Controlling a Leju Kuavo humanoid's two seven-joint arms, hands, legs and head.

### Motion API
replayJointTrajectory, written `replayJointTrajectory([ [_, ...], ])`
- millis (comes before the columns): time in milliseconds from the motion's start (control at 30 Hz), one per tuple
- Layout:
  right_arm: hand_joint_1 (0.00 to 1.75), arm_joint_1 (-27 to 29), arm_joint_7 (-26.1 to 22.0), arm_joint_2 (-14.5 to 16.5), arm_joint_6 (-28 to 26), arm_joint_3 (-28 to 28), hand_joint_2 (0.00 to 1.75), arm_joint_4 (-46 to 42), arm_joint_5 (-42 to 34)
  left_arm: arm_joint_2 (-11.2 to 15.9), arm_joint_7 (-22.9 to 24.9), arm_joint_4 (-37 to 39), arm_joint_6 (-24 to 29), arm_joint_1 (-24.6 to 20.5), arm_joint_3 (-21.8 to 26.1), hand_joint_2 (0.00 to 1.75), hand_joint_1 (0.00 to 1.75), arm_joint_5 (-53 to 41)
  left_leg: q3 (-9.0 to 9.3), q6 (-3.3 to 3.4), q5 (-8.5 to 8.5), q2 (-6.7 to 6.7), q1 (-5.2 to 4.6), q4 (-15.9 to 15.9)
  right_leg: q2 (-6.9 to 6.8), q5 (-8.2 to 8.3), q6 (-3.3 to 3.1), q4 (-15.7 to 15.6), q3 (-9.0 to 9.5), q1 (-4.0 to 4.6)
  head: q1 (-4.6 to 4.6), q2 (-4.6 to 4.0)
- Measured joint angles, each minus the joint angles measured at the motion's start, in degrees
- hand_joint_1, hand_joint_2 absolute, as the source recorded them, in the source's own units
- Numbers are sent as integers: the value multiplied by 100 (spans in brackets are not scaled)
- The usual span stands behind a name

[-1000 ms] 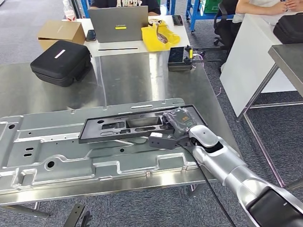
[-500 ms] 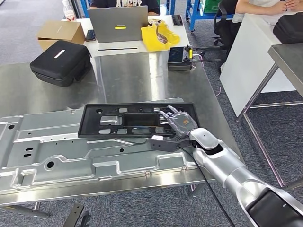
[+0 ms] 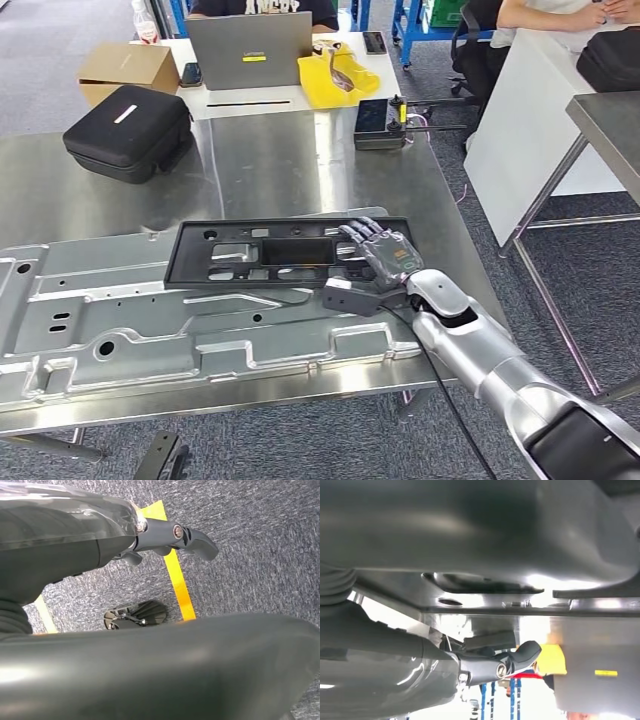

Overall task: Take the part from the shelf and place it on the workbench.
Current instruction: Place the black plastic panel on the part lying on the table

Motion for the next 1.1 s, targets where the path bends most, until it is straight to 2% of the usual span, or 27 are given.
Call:
replayJointTrajectory([
  [300,0,72,-28,-243,-91,-338,0,-661,-191,0,5,0,-7,0,-56,0,0,78,0,0,0,0,0,1,0,0,0,0,-1,0,0,0],
  [533,0,95,-27,-561,-91,-597,0,-1290,-329,0,4,0,-9,4,-77,0,0,157,-2,0,0,0,-1,1,-1,0,0,0,-2,-1,0,-1],
  [1100,0,585,-56,-1673,-233,-1687,0,-2910,-922,2,-113,0,-17,67,-80,0,0,330,-9,3,-4,-3,-6,12,-10,5,7,-7,-5,-10,0,-1],
])
